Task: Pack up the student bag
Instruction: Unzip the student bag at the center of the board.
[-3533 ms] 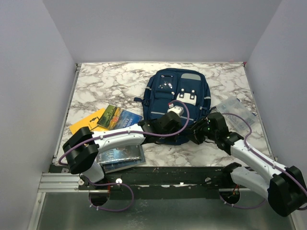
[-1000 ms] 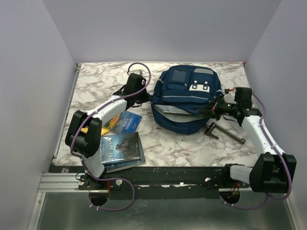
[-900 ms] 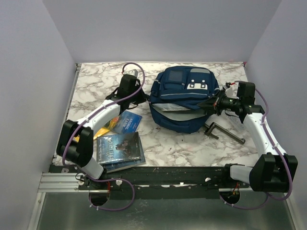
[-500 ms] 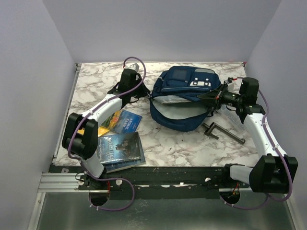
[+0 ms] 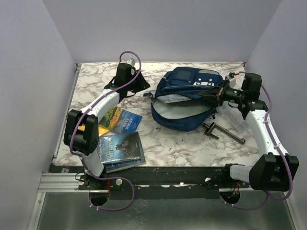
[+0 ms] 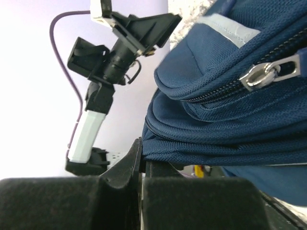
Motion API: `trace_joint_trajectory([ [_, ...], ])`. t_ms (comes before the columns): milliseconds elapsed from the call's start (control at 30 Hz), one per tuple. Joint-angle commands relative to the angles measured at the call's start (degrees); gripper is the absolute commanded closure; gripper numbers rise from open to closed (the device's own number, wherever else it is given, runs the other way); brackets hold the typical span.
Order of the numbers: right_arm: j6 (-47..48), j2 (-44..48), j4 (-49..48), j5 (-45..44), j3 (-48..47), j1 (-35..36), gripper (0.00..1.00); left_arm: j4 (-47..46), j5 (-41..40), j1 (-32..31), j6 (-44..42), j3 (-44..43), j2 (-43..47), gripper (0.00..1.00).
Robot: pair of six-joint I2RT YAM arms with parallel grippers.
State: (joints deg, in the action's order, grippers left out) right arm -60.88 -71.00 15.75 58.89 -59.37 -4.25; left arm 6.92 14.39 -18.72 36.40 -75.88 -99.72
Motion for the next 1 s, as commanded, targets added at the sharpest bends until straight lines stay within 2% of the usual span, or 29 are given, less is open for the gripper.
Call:
trace_joint_trajectory([
  [0, 11.27, 0.21, 6.91, -0.61, -3.08, -0.25, 0.99, 1.01, 7.56, 2.0, 2.71, 5.13, 10.2, 0.4],
  [133, 16.86, -0.43, 5.97, -4.24, 0.16, -0.12, 0.99, 0.38, 17.02, 2.04, 4.93, 9.77, 16.81, 0.32],
  [300, 14.14, -0.93, -4.59, -8.26, 7.63, 2.62, 0.99, -3.58, 25.8, -0.07, 4.81, 20.18, 25.35, 0.27],
  [433, 13.11, -0.41, -7.27, -13.15, 8.9, 3.89, 1.0, -9.57, 22.57, -5.82, 4.76, 31.8, 33.71, 0.26],
  [567, 11.79, 0.72, -8.85, -15.47, 8.75, 3.99, 0.99, -11.74, 17.52, -11.37, 5.71, 37.02, 38.28, 0.26],
  [733, 14.79, -0.69, -9.24, -20.48, 7.55, 4.25, 0.99, -10.1, 16.15, -10.8, 3.52, 36.0, 42.09, 0.24],
  [867, 19.43, -5.54, -8.34, -25.88, 5.5, 6.6, 1.0, -0.86, 12.12, -8.2, 0.27, 32.45, 44.59, 0.2],
  [967, 21.79, -8.09, -6.98, -29.68, 3.88, 11.61, 0.99, 5.59, 7.95, -5.23, -1.94, 31.56, 47.68, 0.17],
])
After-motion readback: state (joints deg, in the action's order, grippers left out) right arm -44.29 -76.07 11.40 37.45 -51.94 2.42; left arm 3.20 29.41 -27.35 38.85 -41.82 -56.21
